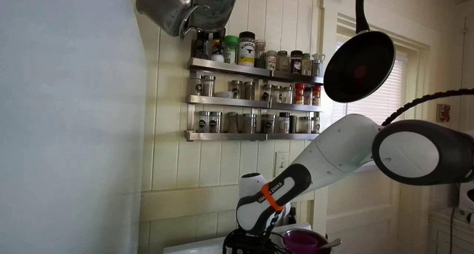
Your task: Put the purple bowl and the spice bottle into the metal bowl
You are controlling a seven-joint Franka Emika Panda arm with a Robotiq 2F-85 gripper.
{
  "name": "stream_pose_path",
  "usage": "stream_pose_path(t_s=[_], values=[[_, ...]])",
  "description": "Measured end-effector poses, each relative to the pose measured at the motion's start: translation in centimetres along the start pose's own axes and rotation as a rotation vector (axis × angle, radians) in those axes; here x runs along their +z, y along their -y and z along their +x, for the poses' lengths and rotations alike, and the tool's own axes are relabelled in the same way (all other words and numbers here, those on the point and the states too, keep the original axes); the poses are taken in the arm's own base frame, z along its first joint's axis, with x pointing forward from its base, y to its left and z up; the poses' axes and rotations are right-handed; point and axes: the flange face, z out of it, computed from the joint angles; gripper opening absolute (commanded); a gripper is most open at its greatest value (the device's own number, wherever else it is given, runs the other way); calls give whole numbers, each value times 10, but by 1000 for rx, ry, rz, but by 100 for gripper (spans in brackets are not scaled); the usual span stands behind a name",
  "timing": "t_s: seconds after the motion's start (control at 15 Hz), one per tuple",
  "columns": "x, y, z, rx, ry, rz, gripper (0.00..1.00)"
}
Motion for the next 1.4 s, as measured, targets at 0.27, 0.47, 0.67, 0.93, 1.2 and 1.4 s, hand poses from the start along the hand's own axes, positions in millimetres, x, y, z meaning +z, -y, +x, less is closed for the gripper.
stream_pose_path(t_s=[0.27, 0.47, 0.67, 0.93, 1.2, 1.4], values=[[0, 6, -9, 66, -2, 5, 75], [0, 6, -9, 91, 0, 6, 58], [0, 9, -7, 116, -4, 13, 36], [1, 8, -5, 173, -3, 12, 31], [-2, 14, -14, 187, -24, 17, 30], [-18, 20, -18, 171, -75, 74, 26]])
